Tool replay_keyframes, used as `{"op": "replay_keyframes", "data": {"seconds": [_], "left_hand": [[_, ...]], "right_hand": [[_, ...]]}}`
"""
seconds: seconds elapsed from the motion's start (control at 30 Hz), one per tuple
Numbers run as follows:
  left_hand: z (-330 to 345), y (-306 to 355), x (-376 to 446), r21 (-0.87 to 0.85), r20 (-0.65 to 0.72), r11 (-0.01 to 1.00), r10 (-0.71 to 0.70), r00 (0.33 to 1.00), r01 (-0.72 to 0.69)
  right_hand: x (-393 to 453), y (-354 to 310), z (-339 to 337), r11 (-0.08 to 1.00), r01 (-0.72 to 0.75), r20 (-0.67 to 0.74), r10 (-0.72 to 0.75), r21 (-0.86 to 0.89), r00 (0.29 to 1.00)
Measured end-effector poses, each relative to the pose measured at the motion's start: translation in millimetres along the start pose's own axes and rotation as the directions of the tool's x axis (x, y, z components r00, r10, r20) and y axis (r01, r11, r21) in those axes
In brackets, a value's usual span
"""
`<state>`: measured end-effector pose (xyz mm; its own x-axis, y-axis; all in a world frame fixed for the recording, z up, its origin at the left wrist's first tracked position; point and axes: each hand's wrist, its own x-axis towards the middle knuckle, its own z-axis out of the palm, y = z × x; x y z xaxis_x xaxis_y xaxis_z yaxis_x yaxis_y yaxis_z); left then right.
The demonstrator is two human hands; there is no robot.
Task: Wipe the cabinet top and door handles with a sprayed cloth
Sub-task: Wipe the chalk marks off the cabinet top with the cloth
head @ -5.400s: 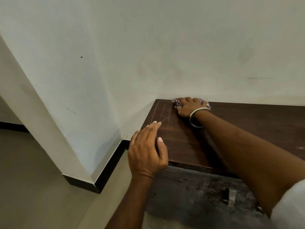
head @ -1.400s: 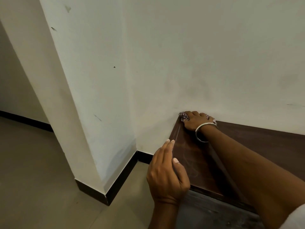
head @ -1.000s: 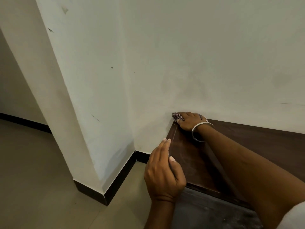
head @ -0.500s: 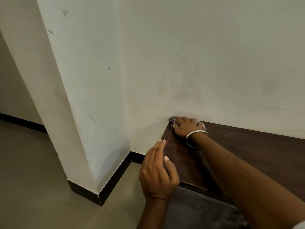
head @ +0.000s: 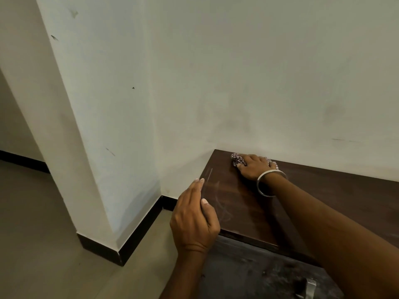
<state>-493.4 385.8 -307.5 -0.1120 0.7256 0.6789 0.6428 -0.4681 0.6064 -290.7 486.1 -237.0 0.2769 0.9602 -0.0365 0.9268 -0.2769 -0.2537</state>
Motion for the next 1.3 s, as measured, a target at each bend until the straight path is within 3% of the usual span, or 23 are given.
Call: {"op": "replay_keyframes", "data": {"seconds": [0.1, 0.3, 0.43, 0.7, 0.87, 1.1, 1.3], "left_hand": [[0, 0, 0, 0.004, 0.007, 1.0, 0.0, 1.0, 0.0], [-1, 0, -1, 0.022, 0.02, 1.0, -0.007, 1.0, 0.007], [-3, 2, 0, 0.032, 0.023, 0.999, -0.015, 1.0, 0.015], [-1, 1, 0, 0.019, 0.04, 1.0, -0.022, 0.999, 0.021], [0, 0, 1, 0.016, 0.041, 1.0, -0.024, 0.999, 0.024], [-3, 1, 0, 0.078, 0.076, 0.995, -0.068, 0.995, 0.062], [-4, 4, 5, -0.038, 0.048, 0.981, -0.188, 0.981, 0.19]], "right_hand": [[-3, -12, 4, 1.0, -0.015, 0.004, 0.015, 0.0, 1.0], [-29, -70, 27, 0.976, 0.216, -0.006, -0.216, -0.004, 0.976], [-34, -70, 26, 0.965, 0.263, -0.005, -0.263, 0.005, 0.965], [-18, -26, 10, 0.995, 0.102, -0.005, -0.102, 0.003, 0.995], [-23, -35, 14, 0.996, 0.089, -0.019, -0.089, 0.001, 0.996], [-75, -65, 28, 0.952, 0.306, -0.027, -0.306, -0.012, 0.952], [-81, -65, 29, 0.934, 0.356, -0.008, -0.356, -0.001, 0.934]]}}
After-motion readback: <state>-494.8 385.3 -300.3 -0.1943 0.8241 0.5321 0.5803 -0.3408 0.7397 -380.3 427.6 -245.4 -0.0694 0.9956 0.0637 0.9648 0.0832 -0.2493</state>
